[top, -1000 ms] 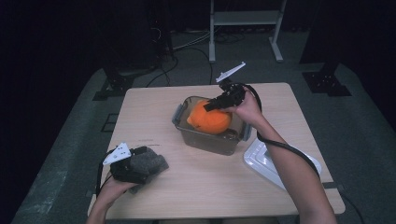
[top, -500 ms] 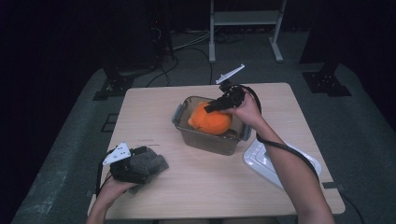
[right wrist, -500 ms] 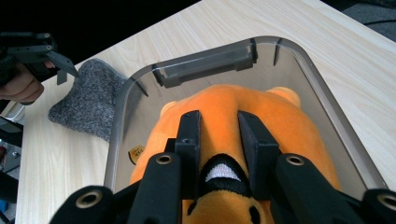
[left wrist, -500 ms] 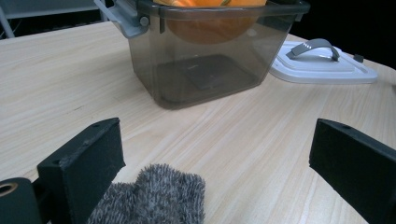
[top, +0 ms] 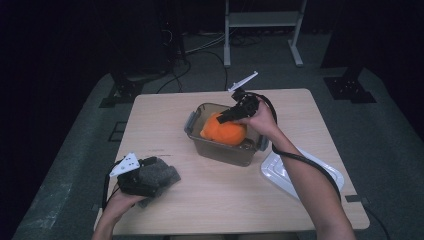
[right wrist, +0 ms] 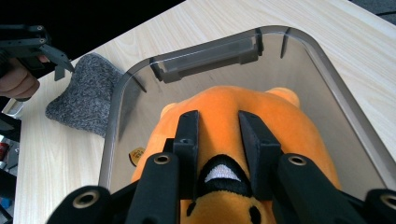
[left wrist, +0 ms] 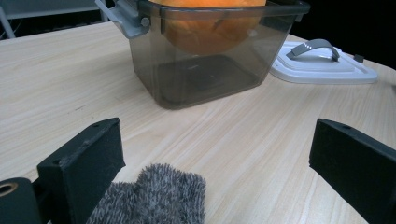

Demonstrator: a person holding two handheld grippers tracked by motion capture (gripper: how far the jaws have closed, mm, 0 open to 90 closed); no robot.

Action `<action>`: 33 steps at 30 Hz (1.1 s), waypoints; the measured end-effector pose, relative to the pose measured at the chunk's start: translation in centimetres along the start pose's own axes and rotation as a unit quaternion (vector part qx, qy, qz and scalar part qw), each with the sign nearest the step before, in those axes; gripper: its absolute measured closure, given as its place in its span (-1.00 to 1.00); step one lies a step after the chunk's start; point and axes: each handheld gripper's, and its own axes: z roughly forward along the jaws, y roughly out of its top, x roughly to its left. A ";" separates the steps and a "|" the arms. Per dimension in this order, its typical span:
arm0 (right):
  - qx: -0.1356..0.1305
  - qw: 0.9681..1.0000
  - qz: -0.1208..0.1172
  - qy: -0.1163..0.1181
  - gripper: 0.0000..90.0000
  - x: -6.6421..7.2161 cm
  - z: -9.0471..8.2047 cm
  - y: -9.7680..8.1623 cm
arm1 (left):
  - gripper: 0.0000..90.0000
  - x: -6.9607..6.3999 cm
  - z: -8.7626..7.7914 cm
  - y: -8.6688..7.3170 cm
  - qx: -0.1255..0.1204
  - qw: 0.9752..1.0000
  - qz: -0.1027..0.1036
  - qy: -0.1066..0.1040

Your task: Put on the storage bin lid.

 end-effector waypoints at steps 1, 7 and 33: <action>0.001 1.000 -0.001 0.000 0.54 0.0 0.1 0.0 | -0.95 0.0 0.0 0.0 0.001 1.000 0.001 0.000; 0.008 1.000 0.001 0.000 0.52 -0.1 0.5 -0.1 | -0.95 0.0 0.0 0.0 0.000 1.000 0.001 -0.001; 0.025 1.000 0.010 0.005 0.50 -0.1 1.5 -0.6 | -0.95 0.0 0.0 0.0 0.000 1.000 0.001 0.000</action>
